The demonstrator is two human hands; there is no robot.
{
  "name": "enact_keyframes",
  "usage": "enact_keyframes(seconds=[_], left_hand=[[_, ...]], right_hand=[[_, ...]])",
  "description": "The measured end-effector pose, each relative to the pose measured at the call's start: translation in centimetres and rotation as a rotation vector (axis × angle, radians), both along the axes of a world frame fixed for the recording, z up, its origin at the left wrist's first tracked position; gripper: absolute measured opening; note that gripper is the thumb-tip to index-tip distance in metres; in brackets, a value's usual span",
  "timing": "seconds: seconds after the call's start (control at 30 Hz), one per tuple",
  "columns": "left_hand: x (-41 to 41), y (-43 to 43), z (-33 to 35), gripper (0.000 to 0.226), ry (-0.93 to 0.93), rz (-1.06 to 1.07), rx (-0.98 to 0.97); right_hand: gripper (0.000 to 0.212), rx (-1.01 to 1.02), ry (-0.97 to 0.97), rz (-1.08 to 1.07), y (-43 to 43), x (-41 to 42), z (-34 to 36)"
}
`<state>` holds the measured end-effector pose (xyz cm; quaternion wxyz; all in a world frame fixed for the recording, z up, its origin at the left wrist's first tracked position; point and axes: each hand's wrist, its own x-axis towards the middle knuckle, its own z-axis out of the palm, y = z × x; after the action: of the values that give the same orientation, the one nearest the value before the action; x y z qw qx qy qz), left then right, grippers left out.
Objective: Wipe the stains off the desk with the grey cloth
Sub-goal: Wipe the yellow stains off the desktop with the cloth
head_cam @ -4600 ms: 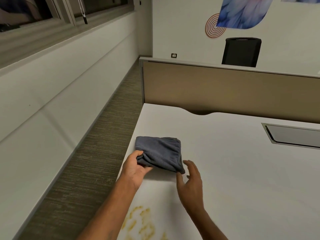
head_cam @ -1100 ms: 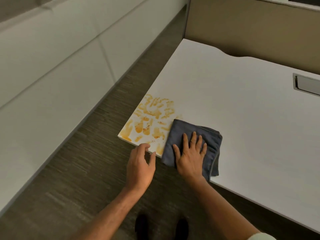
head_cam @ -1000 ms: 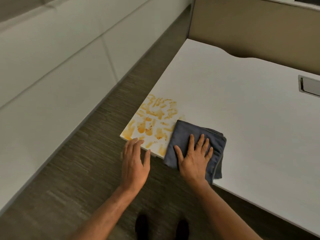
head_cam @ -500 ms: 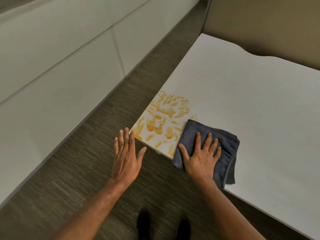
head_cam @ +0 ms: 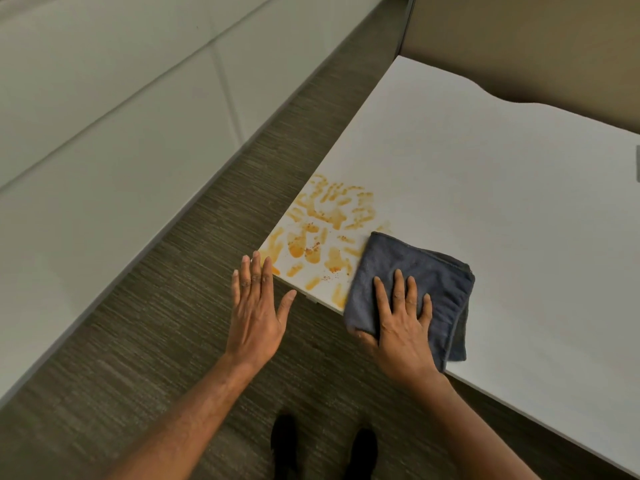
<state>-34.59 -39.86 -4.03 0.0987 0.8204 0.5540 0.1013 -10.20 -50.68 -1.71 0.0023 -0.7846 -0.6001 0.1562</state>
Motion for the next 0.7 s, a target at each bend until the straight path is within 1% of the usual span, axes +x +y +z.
enact_keyframes(seconds=[0.1,0.27,0.4,0.5,0.6,0.7], left_hand=[[-0.2,0.1,0.0,0.083,0.002,0.012,-0.005],[-0.6,0.1,0.0,0.083,0.006,0.023,-0.015],[-0.5,-0.2,0.1,0.082,-0.012,0.019,-0.008],[-0.6,-0.1,0.1,0.082,-0.031,0.022,-0.014],[-0.6,0.0,0.2,0.083,-0.043,0.024,-0.018],[-0.6,0.2,0.2,0.083,-0.048,0.029,-0.021]], right_hand=[[0.082,0.04,0.003,-0.04,0.3,-0.3,-0.1],[0.066,0.088,0.01,-0.111,1.7,-1.1,-0.1],[0.064,0.109,0.049,-0.118,3.7,-2.0,-0.4],[0.065,0.119,0.053,-0.073,4.9,-2.6,-0.4],[0.07,0.125,0.009,-0.039,4.5,-2.2,-0.7],[0.079,0.131,-0.024,-0.107,4.2,-1.4,-0.9]])
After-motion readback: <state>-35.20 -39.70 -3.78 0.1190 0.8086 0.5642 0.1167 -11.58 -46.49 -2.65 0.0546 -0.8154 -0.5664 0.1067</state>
